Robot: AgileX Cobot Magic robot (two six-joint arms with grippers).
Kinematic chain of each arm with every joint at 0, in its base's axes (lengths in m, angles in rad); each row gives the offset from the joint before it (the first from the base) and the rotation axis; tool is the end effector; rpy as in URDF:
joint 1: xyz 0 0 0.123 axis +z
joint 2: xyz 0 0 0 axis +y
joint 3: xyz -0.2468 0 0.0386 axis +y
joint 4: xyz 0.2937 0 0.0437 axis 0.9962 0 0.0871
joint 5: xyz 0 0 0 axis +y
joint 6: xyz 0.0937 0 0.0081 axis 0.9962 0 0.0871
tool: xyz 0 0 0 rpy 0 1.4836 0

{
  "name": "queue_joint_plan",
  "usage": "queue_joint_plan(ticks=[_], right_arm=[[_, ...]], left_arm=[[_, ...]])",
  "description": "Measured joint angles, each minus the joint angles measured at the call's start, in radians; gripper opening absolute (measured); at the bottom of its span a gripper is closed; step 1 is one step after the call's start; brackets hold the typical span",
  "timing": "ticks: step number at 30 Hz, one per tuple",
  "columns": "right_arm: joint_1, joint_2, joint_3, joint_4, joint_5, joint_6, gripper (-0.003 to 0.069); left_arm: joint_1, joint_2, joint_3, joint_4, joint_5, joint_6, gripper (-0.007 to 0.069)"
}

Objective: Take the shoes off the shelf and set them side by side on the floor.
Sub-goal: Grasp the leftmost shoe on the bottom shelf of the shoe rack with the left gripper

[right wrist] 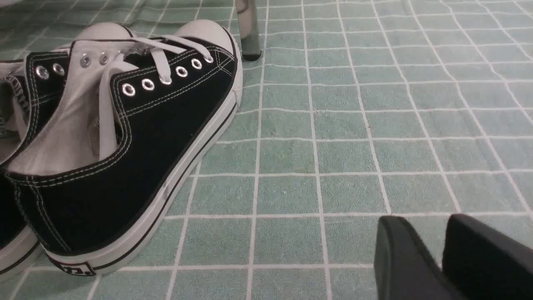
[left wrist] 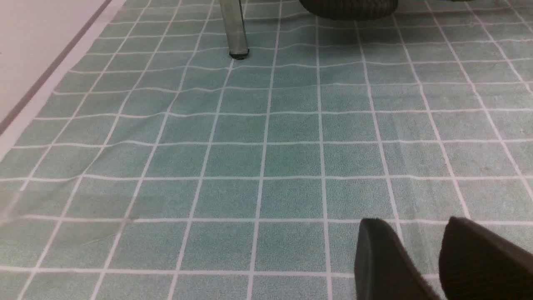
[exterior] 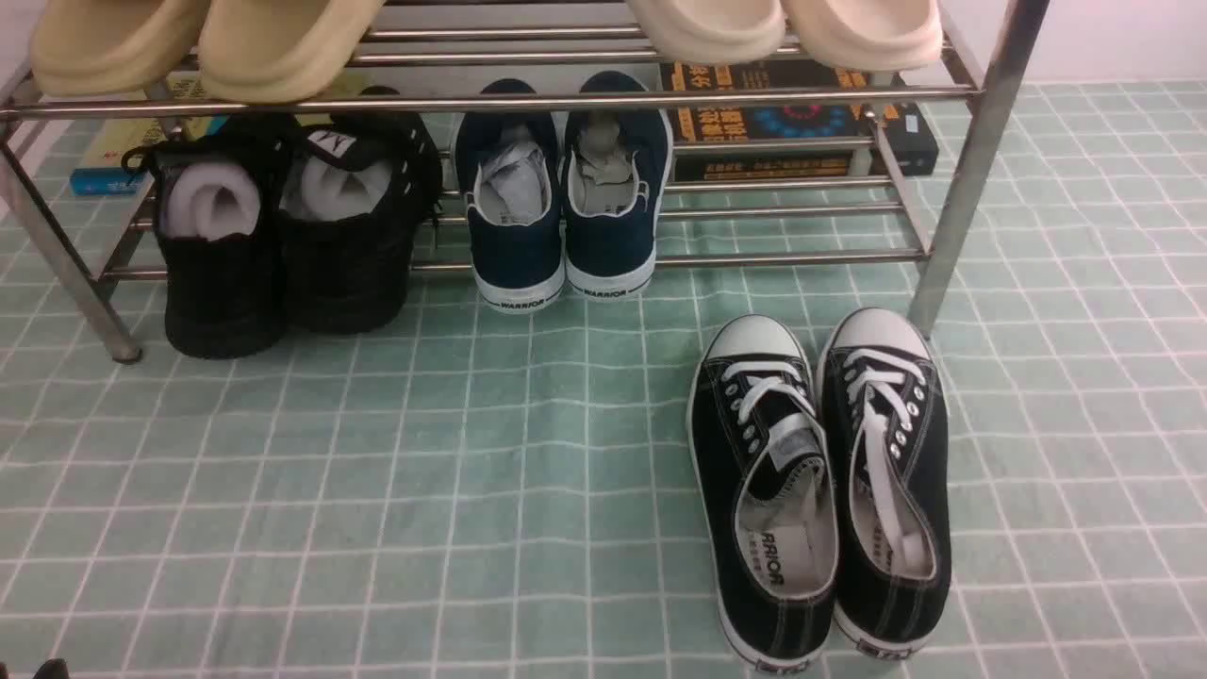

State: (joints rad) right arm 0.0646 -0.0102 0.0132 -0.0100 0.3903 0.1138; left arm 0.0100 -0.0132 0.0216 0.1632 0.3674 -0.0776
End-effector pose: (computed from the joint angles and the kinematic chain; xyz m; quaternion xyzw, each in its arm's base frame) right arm 0.1360 0.0084 0.1735 0.0172 0.8065 0.0484 0.5891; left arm 0.1368 0.0069 0.1732 0.0084 0.7999 0.0488 0.5981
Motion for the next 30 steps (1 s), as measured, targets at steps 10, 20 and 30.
queue_joint_plan(ticks=[10,20,30], right_arm=[[0.000,0.000,0.000,0.000,0.000,0.000,0.0196],[0.000,0.000,0.000,0.000,0.000,0.000,0.0202],[0.000,0.000,0.000,0.000,0.000,0.000,0.0202]], left_arm=[[0.000,0.000,0.000,0.000,0.000,0.000,0.0242],[0.000,0.000,0.000,-0.001,0.000,0.000,0.0242],[0.000,0.000,0.000,0.062,0.000,0.000,0.0242]])
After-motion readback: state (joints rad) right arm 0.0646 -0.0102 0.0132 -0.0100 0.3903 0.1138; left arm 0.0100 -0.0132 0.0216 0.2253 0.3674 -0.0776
